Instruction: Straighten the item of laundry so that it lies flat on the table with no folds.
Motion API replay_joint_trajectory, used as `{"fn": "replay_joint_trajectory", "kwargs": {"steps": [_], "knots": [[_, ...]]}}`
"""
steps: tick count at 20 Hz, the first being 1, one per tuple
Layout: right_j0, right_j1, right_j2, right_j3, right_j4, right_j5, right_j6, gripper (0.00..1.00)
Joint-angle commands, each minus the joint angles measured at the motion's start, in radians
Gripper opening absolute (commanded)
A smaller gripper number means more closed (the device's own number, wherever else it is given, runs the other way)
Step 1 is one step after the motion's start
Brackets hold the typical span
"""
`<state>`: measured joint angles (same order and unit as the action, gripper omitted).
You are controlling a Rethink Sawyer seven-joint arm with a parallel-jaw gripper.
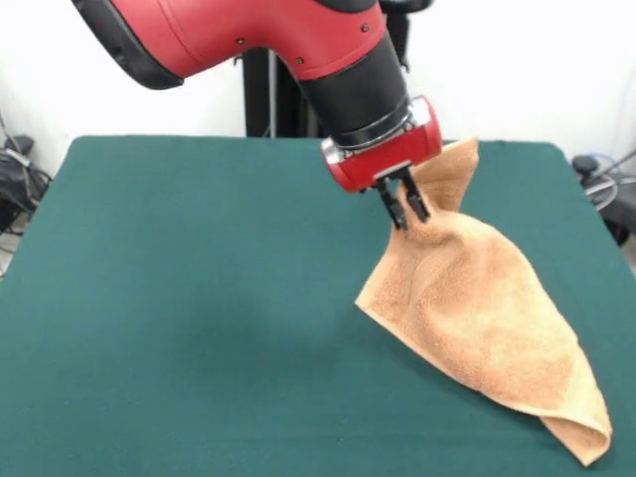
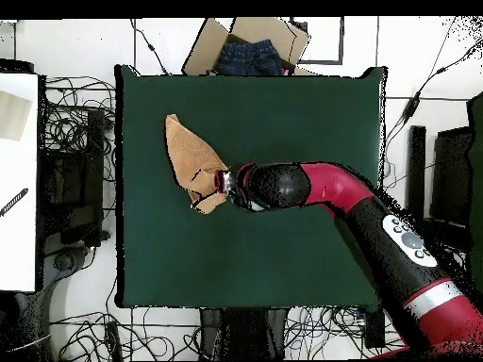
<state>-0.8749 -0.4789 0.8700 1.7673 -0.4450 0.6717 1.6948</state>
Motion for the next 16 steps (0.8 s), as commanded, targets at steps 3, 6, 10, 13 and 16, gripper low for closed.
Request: {"fn": "replay_joint_trajectory", "kwargs": {"steps": [3, 6, 10, 13, 16], "knots": [[0.04, -0.032, -0.057, -0.089, -0.175, 0.021, -0.193, 0.0], [0.019, -0.041, -0.056, -0.068, -0.2, 0.009, -0.181, 0.0], [-0.004, -0.04, -0.051, -0.056, -0.213, 0.014, -0.17, 0.0], [-0.021, -0.038, -0.064, -0.025, -0.244, -0.027, -0.139, 0.0], [-0.029, -0.04, -0.072, -0.009, -0.268, -0.044, -0.121, 0.0]]}}
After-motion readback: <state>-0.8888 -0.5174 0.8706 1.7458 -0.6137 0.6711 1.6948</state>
